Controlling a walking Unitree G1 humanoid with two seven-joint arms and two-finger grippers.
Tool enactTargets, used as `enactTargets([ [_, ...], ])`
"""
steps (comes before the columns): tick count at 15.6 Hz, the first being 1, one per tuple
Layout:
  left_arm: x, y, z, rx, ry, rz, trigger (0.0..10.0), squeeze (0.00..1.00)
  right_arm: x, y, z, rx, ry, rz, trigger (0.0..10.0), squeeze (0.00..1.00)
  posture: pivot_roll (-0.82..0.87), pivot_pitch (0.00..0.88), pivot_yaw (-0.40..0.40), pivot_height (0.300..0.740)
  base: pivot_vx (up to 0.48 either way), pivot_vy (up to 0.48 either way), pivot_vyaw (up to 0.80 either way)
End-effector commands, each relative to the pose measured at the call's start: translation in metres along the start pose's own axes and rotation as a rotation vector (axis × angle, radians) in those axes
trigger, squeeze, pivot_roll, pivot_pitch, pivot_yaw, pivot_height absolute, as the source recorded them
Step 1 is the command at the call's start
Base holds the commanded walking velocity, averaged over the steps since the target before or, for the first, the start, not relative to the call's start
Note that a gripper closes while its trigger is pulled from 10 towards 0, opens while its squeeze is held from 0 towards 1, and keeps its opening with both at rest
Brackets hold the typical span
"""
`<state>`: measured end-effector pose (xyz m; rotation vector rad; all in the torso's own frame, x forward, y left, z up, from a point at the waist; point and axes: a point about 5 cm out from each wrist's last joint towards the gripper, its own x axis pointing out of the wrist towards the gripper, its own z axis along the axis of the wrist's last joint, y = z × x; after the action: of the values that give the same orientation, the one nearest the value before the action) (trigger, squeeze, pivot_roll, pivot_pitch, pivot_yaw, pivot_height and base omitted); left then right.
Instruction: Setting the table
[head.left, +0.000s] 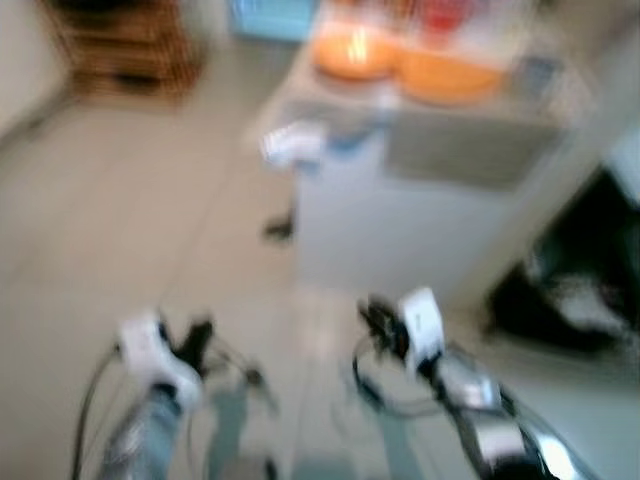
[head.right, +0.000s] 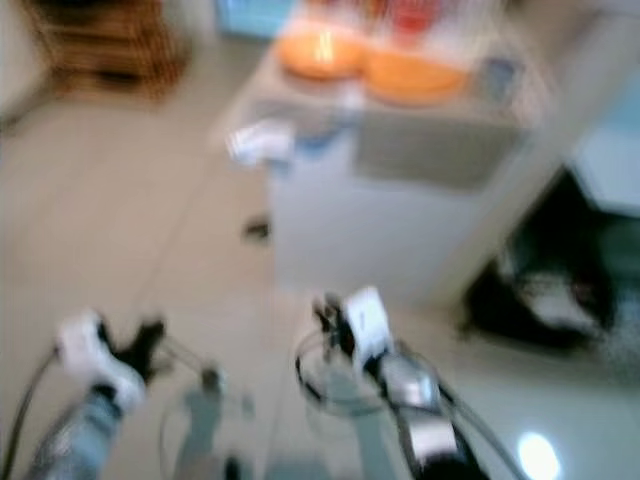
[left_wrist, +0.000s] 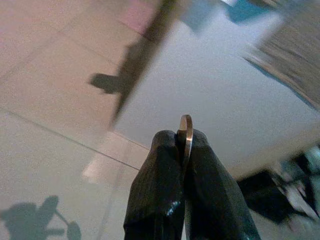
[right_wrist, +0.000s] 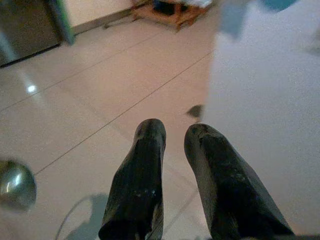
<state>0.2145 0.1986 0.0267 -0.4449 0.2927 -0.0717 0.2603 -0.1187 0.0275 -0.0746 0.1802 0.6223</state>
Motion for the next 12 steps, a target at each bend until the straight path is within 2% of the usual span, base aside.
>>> enactTargets([
  [1,0.006,-0.012,-0.004,0.025,0.002,-0.053,10.0,0.0,-0.004,-0.012,0.0,-0.016,0.007,-0.041,10.0,0.0,-0.04,0.102,-0.012,0.74,0.0,-0.48,0.0],
  [2,0.014,-0.02,-0.01,0.048,-0.006,-0.074,10.0,0.0,-0.001,-0.013,-0.001,-0.018,0.021,-0.042,10.0,0.0,-0.04,0.1,-0.017,0.74,0.0,-0.48,0.0],
  [3,0.016,-0.021,-0.01,0.05,-0.008,-0.075,10.0,0.0,0.0,-0.013,-0.002,-0.018,0.024,-0.041,10.0,0.0,-0.03,0.099,-0.02,0.74,0.0,-0.48,0.0],
  [9,0.022,-0.015,-0.025,0.067,0.034,-0.054,10.0,0.0,0.007,-0.013,-0.009,-0.045,0.078,-0.033,10.0,0.0,-0.04,0.089,-0.016,0.74,0.0,-0.48,0.0],
  [12,0.025,-0.014,-0.039,0.091,0.084,-0.061,10.0,0.0,0.011,-0.01,-0.02,-0.078,0.16,-0.033,10.0,0.0,-0.04,0.091,-0.015,0.74,0.0,-0.48,0.0],
])
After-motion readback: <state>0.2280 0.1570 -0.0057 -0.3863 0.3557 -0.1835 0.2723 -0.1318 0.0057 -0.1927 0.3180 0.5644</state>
